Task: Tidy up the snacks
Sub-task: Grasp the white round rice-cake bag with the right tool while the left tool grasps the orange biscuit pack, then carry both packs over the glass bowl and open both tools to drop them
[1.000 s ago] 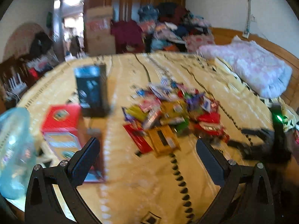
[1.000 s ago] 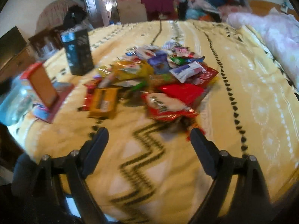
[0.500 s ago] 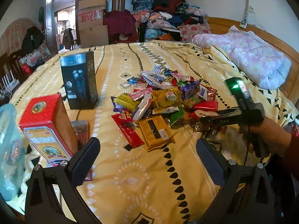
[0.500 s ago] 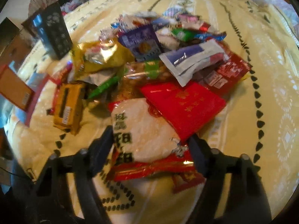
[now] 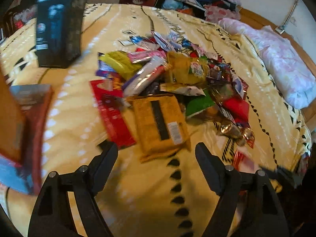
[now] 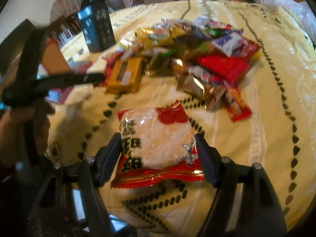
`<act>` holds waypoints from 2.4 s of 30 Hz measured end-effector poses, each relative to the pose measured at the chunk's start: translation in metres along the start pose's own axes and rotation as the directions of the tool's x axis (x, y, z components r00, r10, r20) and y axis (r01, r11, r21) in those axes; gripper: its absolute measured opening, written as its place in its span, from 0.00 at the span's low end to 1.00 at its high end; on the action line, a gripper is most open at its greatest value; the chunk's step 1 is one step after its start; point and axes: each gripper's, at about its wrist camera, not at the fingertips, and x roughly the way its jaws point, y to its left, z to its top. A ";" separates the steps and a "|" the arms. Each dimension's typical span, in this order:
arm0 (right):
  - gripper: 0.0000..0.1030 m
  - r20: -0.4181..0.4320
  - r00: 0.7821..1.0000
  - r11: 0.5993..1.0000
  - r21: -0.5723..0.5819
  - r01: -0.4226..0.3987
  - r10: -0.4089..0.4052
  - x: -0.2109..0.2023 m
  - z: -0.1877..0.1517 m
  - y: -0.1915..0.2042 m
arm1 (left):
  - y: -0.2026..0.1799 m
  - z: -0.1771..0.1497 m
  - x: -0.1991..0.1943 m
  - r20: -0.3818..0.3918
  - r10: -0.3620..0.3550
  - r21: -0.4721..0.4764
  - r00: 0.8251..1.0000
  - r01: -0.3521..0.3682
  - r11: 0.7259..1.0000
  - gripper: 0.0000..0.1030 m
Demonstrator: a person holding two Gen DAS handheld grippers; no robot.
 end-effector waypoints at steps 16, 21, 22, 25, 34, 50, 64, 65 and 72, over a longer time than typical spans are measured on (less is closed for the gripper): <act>0.80 -0.094 0.995 0.996 -0.084 0.034 -0.042 0.015 0.001 -0.002 | -0.023 0.018 0.057 -0.044 0.187 0.046 0.981 -0.185 0.982 0.76; 0.70 -0.114 0.993 0.997 -0.072 0.010 -0.018 0.019 0.004 -0.006 | -0.023 0.015 0.047 -0.019 0.174 0.055 0.985 -0.173 0.983 0.73; 0.69 -0.107 0.994 0.998 -0.060 0.003 -0.010 0.016 0.004 -0.007 | -0.023 0.013 0.043 -0.012 0.174 0.057 0.985 -0.173 0.983 0.73; 0.55 -0.069 0.998 0.999 -0.042 0.010 -0.013 0.007 0.004 -0.009 | -0.022 0.009 0.026 0.019 0.160 0.062 0.987 -0.161 0.985 0.73; 0.24 -0.011 1.000 1.000 -0.002 0.000 0.000 -0.007 0.008 -0.012 | -0.024 0.003 -0.032 0.096 0.114 0.084 0.989 -0.122 0.989 0.73; 0.89 -0.188 0.980 0.994 -0.099 0.051 -0.069 0.035 0.019 0.007 | -0.018 -0.016 -0.068 0.107 0.086 0.057 0.990 -0.093 0.994 0.73; 0.66 -0.060 0.992 0.992 -0.065 0.110 -0.114 0.016 0.031 0.013 | -0.018 -0.013 -0.111 0.196 0.135 0.104 0.971 -0.158 0.982 0.73; 0.66 -0.031 0.993 0.992 -0.066 0.112 -0.114 0.008 0.038 0.016 | -0.017 -0.010 -0.117 0.206 0.142 0.103 0.968 -0.166 0.981 0.73; 0.66 0.140 0.986 0.989 -0.104 0.107 -0.092 -0.041 0.092 0.045 | -0.007 0.005 -0.151 0.279 0.165 0.086 0.946 -0.195 0.977 0.73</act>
